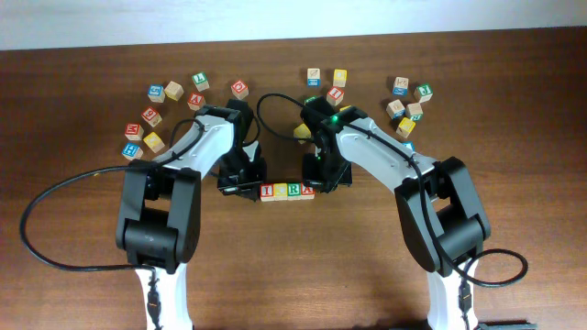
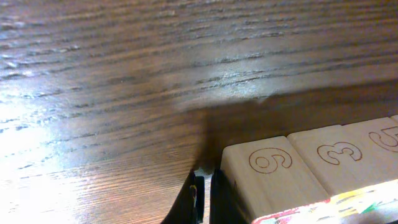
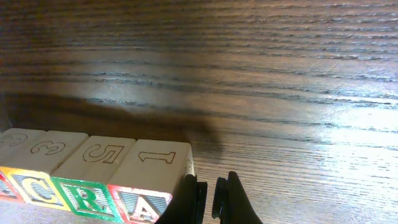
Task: Spell out ICRA
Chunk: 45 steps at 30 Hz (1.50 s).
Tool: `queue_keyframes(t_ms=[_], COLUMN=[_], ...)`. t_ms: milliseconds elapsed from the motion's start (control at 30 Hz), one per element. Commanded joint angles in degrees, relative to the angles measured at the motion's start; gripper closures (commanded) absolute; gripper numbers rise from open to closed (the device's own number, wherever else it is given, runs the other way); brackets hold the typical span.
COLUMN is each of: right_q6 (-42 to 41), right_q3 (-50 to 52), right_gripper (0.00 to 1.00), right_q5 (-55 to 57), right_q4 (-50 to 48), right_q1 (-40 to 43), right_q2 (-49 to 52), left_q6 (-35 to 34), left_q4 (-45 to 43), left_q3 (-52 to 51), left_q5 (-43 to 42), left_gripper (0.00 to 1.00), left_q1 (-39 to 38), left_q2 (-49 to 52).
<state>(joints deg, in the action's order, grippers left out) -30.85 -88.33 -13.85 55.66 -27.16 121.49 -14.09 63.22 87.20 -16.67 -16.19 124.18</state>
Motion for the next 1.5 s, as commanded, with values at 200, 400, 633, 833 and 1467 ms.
queue_keyframes(t_ms=[200,400,633,833,1467], right_q6=[0.37,0.39,0.37,0.35,0.37], right_q3=[-0.42,-3.28,-4.68,-4.46,-0.22], right_gripper=[0.83,0.77,0.78,0.78,0.84], right_q5=[-0.22,1.70,3.10,2.69,-0.74], right_q4=[0.66,3.41,7.13,7.61,-0.20], right_q1=[-0.52,-0.48,-0.48,-0.66,-0.63], right_q2=[0.70,0.70,0.70,0.72,0.72], left_q6=[-2.60,-3.23,-3.21,-3.19,-2.95], left_q4=[1.57,3.78,5.44,5.18,4.98], left_q3=[2.82,4.96,5.75,5.62,5.53], left_q5=[8.57,12.02,12.17,8.92,3.96], left_gripper=[0.86,0.80,0.89,0.98,1.00], left_q1=[-0.90,-0.90,0.74,0.31,-1.31], left_q2=[1.49,1.49,1.49,1.49,1.49])
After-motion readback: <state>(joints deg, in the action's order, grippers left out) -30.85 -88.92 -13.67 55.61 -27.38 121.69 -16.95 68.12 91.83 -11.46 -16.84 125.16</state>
